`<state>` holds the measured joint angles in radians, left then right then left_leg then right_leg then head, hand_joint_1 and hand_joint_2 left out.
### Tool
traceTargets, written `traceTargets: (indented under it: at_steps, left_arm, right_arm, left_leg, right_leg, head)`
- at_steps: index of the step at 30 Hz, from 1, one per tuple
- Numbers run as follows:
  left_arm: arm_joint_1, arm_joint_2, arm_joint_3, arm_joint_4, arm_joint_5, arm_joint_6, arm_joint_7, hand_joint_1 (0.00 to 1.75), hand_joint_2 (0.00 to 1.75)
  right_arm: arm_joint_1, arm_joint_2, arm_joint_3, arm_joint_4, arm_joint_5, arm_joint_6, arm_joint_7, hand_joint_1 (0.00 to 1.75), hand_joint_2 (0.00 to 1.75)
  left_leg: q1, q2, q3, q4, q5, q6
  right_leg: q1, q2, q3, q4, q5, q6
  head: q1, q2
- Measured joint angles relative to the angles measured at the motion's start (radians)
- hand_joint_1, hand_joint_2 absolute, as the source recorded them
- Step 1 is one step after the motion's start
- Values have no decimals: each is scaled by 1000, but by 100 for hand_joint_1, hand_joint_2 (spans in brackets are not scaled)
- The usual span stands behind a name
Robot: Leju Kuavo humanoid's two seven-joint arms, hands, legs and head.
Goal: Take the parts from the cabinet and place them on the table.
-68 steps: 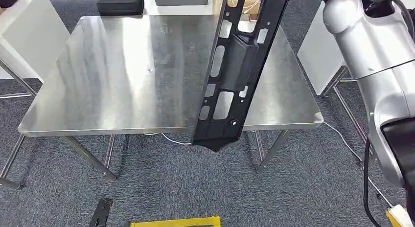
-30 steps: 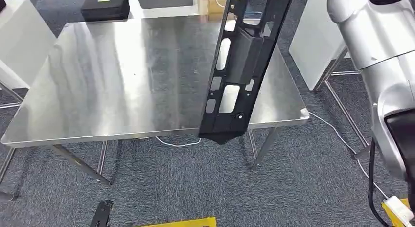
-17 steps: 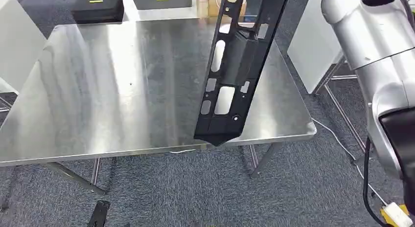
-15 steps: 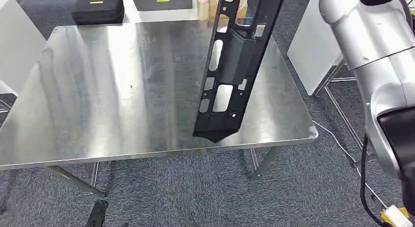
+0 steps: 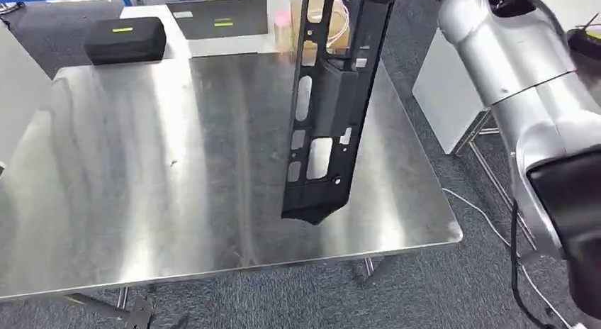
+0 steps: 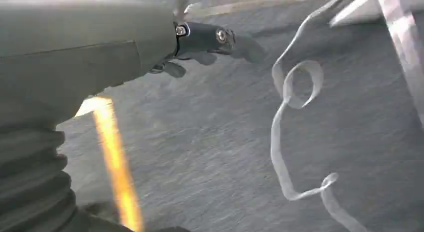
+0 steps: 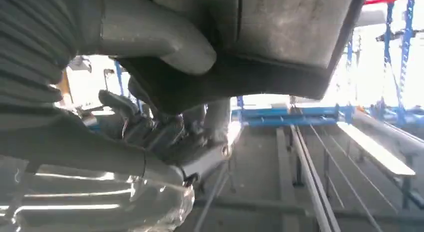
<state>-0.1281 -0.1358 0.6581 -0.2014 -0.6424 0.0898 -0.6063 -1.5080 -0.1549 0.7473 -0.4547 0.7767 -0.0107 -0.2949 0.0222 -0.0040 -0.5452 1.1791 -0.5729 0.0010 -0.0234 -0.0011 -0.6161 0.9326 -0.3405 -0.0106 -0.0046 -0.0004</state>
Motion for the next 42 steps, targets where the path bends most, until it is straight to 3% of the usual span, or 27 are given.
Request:
traceTargets:
  at_steps: [1, 2, 3, 4, 6, 7, 8, 9, 11, 12, 13, 14, 18, 23, 25, 26, 36, 42]
  left_arm:
    - [0, 0, 2, 0, 8, 9, -6, 0, 175]
    - [0, 2, 4, 0, 8, 9, -9, 0, 175]
    - [1, 2, 7, 0, 7, 14, -15, 0, 175]
    - [3, 3, 8, 0, 12, 9, -15, 0, 175]
    - [16, 3, 21, 1, 25, -7, -15, 0, 175]
    - [22, 2, 24, 1, 26, -1, -13, 0, 175]
    - [24, 0, 26, 2, 29, -1, -8, 0, 175]
    - [24, 2, 30, 2, 34, -2, -3, 0, 175]
    - [29, 2, 33, 2, 34, -2, -5, 0, 175]
    - [28, 0, 36, 2, 34, -2, -5, 0, 175]
    - [26, 0, 39, 2, 34, -3, -3, 0, 175]
    - [27, 0, 42, 2, 35, -3, -3, 0, 0]
    - [26, 1, 45, 2, 33, -6, 32, 0, 0]
    - [26, 1, 48, 2, 26, 1, 82, 0, 0]
    - [25, 1, 50, 2, 26, -1, 86, 0, 0]
    - [25, 1, 51, 2, 26, -4, 88, 0, 0]
    - [26, 2, 55, 2, 32, -17, 103, 0, 0]
    - [26, 2, 56, 2, 35, -19, 107, 0, 0]
  right_arm:
    - [1, 0, 1, 0, -4, -3, -2, 175, 175]
    - [2, 0, 3, 0, -6, -5, -2, 0, 175]
    - [3, -1, 5, 0, -8, -6, -2, 0, 175]
    - [4, -3, 5, 0, -12, -6, -2, 0, 175]
    - [4, -5, 5, 0, -20, -6, -2, 0, 175]
    - [3, -4, 5, 0, -24, -6, -2, 0, 175]
    - [4, -6, 4, 1, -29, -8, 0, 0, 175]
    - [1, -9, 4, 2, -30, -8, 0, 0, 175]
    - [3, -13, 4, 2, -31, -8, 1, 0, 175]
    - [1, -16, 3, 2, -32, -9, 1, 0, 175]
    - [1, -19, 2, 2, -32, -9, 2, 0, 175]
    - [1, -23, 2, 2, -32, -9, 3, 0, 175]
    - [-2, -21, -1, 2, -38, -8, 5, 0, 175]
    - [-3, -19, -3, 2, -47, -10, 7, 0, 175]
    - [-3, -20, -11, 2, -63, -14, 8, 0, 175]
    - [-3, -21, -18, 2, -69, -15, 9, 0, 175]
    - [-3, -38, -63, 8, -95, -14, 17, 0, 175]
    - [-3, -40, -75, 24, -61, -15, 128, 0, 175]
  left_leg:
    - [3, 0, -51, 59, -46, -9]
    - [7, 0, -92, 92, -78, -15]
    - [13, 1, -119, 94, -80, -21]
    - [19, 1, -129, 63, -45, -28]
    - [35, 4, -104, -81, 103, -47]
    - [47, 6, -91, -156, 172, -57]
    - [49, 13, -97, -194, 150, -53]
    - [43, 19, -90, -164, 135, -32]
    - [37, 11, -94, -169, 166, -12]
    - [32, 11, -98, -168, 172, -12]
    - [29, 3, -100, -167, 173, -10]
    - [28, 0, -101, -168, 172, -9]
    - [24, -6, -101, -168, 169, 4]
    - [18, -7, -101, -168, 167, 10]
    - [17, -6, -101, -167, 167, 11]
    - [17, -5, -101, -167, 167, 11]
    - [18, -2, -100, -168, 167, 10]
    - [19, 0, -99, -168, 167, 10]
  right_leg:
    - [0, 2, 6, 0, -6, -8]
    - [-3, 4, 11, 0, -13, -4]
    - [-7, 6, 16, 1, -19, 2]
    - [-11, 7, 24, 1, -26, 8]
    - [-25, 8, 37, 7, -42, 28]
    - [-21, 9, 37, 16, -51, 41]
    - [-18, 9, 33, 37, -62, 51]
    - [-12, 9, 19, 38, -71, 63]
    - [-4, 3, 24, 41, -77, 80]
    - [-9, 2, 23, 41, -72, 69]
    - [-9, -1, 27, 36, -71, 66]
    - [-11, -3, 32, 29, -70, 62]
    - [-14, -8, 43, 12, -69, 63]
    - [-17, -10, 44, 8, -68, 68]
    - [-18, -10, 44, 7, -67, 91]
    - [-19, -10, 43, 7, -67, 96]
    - [-16, -8, 36, 19, -69, 99]
    - [-15, -7, 34, 22, -70, 98]
  head:
    - [0, 0]
    - [-1, 0]
    - [0, 0]
    - [-1, 0]
    - [-1, 0]
    - [-3, 0]
    - [-6, 0]
    - [-5, 0]
    - [-3, 0]
    - [-3, 0]
    - [1, 0]
    - [1, 0]
    - [2, 0]
    - [1, 0]
    - [1, 0]
    - [1, 0]
    - [0, 0]
    - [0, 0]
